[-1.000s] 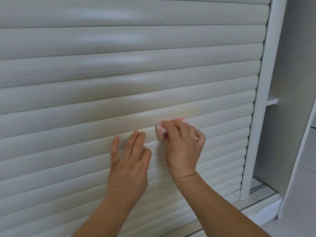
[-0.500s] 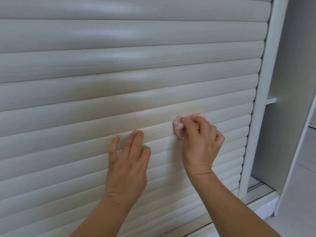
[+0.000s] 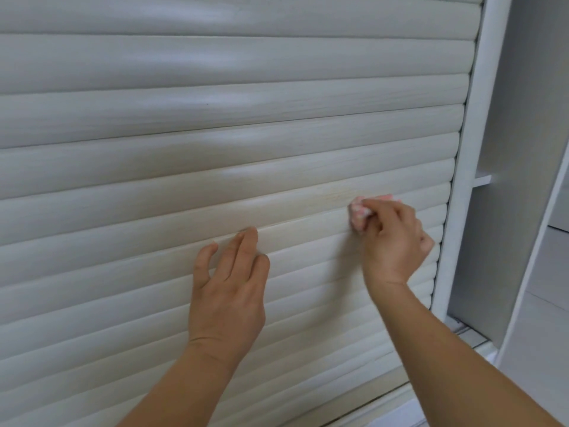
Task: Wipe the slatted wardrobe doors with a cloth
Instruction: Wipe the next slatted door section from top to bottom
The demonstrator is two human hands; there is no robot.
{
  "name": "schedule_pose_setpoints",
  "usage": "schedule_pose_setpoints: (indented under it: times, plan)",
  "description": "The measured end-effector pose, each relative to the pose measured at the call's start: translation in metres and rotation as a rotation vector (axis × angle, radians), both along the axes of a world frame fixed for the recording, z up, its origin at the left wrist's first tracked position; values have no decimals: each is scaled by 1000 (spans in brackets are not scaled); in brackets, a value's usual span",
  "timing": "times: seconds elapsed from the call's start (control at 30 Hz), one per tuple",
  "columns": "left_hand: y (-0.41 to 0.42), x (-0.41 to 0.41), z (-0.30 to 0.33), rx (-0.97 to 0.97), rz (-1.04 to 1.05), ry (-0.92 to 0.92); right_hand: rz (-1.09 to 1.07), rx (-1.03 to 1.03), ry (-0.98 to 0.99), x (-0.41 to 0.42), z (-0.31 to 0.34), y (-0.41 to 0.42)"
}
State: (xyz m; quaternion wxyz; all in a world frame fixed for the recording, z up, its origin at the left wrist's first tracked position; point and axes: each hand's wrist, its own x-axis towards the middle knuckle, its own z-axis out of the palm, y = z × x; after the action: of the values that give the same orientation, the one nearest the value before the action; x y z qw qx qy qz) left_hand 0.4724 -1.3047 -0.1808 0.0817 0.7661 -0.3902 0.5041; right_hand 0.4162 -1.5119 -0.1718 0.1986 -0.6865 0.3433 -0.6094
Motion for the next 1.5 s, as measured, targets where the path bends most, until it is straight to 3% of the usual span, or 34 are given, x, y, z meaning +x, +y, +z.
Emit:
schedule_pose_setpoints:
  times: [0.1, 0.17, 0.33, 0.4, 0.53, 0.63, 0.8, 0.9, 0.97, 1.1, 1.17, 1.23, 1.37, 1.5]
  plan:
    - [-3, -2, 0, 12, 6, 23, 40, 189, -114, 4, 6, -21]
    - [-4, -3, 0, 21, 21, 35, -9, 192, -197, 9, 9, -6]
    - [-5, -4, -1, 38, 37, 35, 55, -263, 34, 9, -10, 34]
    - [-5, -4, -1, 40, 42, 40, 48, -286, 59, 7, -10, 22]
    - [-4, -4, -1, 68, 49, 36, 90, 304, -256, 7, 4, 7]
    - [-3, -2, -1, 85, 51, 26, 68, 430, -354, 17, 14, 26]
    - [-4, -3, 4, 73, 40, 26, 302, -70, -177, 30, 5, 73]
    - [-3, -3, 5, 86, 37, 25, 227, -243, -97, 29, 7, 69]
    - [-1, -4, 5, 93, 39, 26, 190, -163, -141, 24, 11, 52]
    - [0, -5, 7, 94, 51, 52, 110, 232, -195, 12, 23, 8]
    - [-1, -6, 6, 86, 55, 70, 49, 285, -162, 11, 28, 4]
    - [-3, -6, 5, 78, 55, 80, 18, 203, -69, 14, 28, 14]
    - [-4, -6, 4, 71, 57, 69, -20, -226, 100, 22, 19, 47]
    - [-2, -4, 1, 71, 49, 20, -29, -610, 135, 26, 11, 58]
